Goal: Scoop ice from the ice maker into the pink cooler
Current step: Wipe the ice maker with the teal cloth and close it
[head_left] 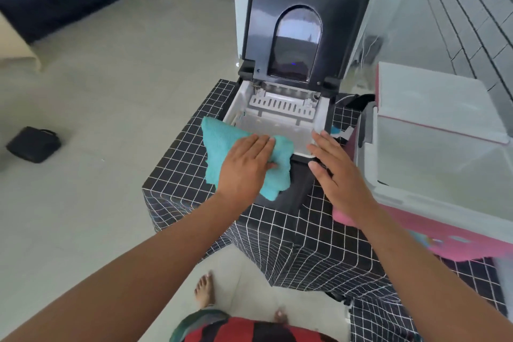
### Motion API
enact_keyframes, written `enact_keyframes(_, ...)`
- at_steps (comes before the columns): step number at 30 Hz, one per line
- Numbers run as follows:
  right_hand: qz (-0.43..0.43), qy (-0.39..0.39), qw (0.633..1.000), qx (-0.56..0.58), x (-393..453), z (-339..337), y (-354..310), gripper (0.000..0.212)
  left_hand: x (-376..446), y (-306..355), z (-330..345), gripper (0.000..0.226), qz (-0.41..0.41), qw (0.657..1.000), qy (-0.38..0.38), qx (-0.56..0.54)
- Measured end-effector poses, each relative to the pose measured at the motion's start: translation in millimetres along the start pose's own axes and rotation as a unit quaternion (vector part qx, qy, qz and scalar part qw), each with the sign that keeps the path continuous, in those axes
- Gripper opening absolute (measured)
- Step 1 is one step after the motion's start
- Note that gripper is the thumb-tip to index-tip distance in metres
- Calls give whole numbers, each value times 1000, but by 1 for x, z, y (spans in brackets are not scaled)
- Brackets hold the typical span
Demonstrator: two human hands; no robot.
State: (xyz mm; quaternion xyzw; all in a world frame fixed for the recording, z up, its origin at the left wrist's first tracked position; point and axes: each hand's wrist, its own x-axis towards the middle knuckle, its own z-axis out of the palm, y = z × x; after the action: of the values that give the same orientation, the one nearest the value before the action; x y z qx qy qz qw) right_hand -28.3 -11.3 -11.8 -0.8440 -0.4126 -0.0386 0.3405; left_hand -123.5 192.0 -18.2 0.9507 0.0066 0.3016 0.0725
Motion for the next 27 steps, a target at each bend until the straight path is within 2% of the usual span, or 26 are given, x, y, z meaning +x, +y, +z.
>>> enact_keyframes(4,-15,-1,1000,-16,-1,-2,3,43,6,-17,-9,46,30,999,27,-16)
enact_keyframes(7,-27,8,999,-27,-1,0,4,44,-1,-46,-16,48,-33,998,39,-37)
enact_keyframes(10,-33,31,999,-21,-3,6,6,42,-5,-38,-10,50,-79,995,33,-56)
enact_keyframes(15,-18,47,999,6,-6,13,5,43,6,24,15,47,-9,997,43,-68)
enact_keyframes(19,-20,34,999,25,-7,9,5,44,2,5,14,43,10,994,71,-83)
enact_keyframes(24,-12,27,999,29,-8,6,5,46,-15,-57,-3,49,-141,969,90,-182)
enact_keyframes(27,3,52,998,46,-8,10,1,45,-12,-40,3,49,-122,980,97,-125)
